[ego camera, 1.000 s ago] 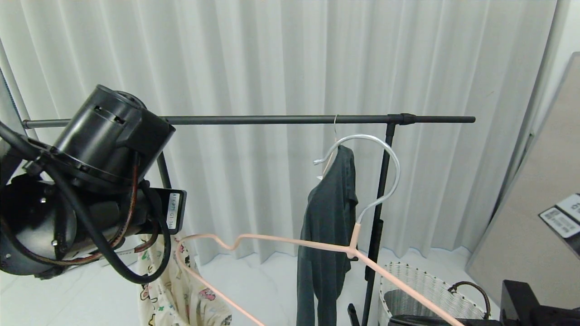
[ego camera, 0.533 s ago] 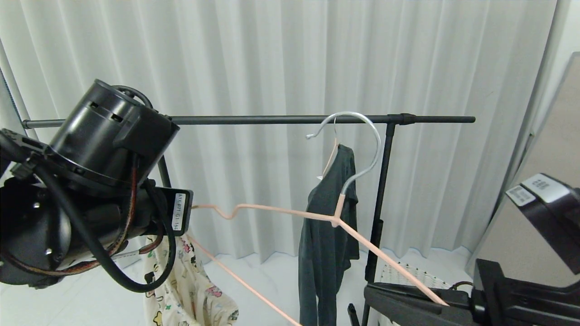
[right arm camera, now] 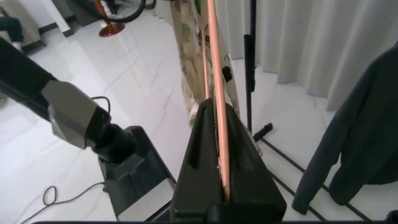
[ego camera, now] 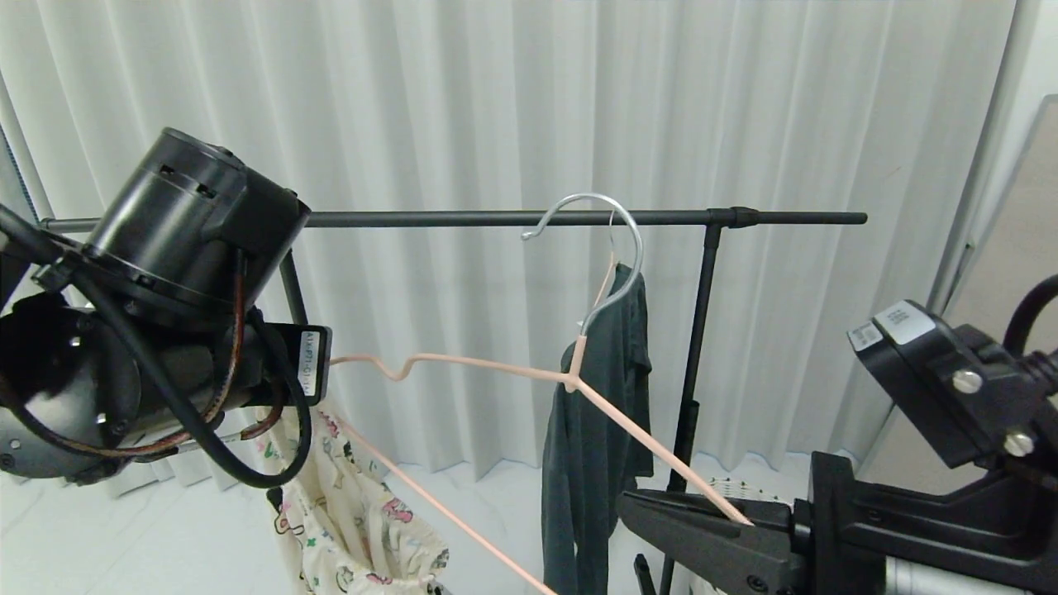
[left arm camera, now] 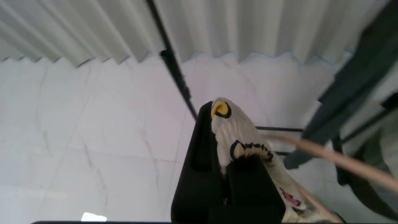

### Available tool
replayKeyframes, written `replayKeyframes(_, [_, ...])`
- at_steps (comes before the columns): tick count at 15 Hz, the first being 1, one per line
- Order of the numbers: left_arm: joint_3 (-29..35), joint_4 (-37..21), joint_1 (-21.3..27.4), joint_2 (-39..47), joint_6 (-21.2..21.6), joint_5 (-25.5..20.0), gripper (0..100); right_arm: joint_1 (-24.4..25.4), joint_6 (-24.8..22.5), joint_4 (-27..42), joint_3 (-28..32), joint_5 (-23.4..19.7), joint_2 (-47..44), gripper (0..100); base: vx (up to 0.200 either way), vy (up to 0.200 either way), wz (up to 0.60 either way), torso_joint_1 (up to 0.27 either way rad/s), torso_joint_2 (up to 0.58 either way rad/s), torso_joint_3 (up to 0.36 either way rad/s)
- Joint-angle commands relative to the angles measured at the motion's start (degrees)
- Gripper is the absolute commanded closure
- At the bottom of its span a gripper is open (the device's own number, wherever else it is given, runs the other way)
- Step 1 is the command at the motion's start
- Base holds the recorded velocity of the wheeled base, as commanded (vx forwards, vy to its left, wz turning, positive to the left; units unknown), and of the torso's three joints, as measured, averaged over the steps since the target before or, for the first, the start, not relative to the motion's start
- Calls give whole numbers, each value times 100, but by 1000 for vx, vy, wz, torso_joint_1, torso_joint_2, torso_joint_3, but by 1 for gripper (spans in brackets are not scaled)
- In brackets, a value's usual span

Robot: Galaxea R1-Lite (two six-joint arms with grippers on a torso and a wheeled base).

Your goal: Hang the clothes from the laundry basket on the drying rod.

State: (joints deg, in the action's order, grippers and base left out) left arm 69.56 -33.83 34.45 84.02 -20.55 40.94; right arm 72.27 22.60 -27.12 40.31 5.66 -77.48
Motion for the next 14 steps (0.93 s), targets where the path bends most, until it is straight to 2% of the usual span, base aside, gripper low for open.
replayKeyframes(1, [31, -1, -105, 36, -1, -7, 100, 16, -1, 120, 20, -179, 225, 100, 0, 0, 0, 0, 0, 0])
replayKeyframes(5, [75, -1, -79, 53, -1, -7, 100, 16, -10, 128, 64, -355, 172, 100, 0, 0, 0, 0, 0, 0])
replayKeyframes(14, [137, 8, -246, 124, -10, 11, 100, 77, -19, 146, 55, -355, 207, 100, 0, 0, 0, 0, 0, 0])
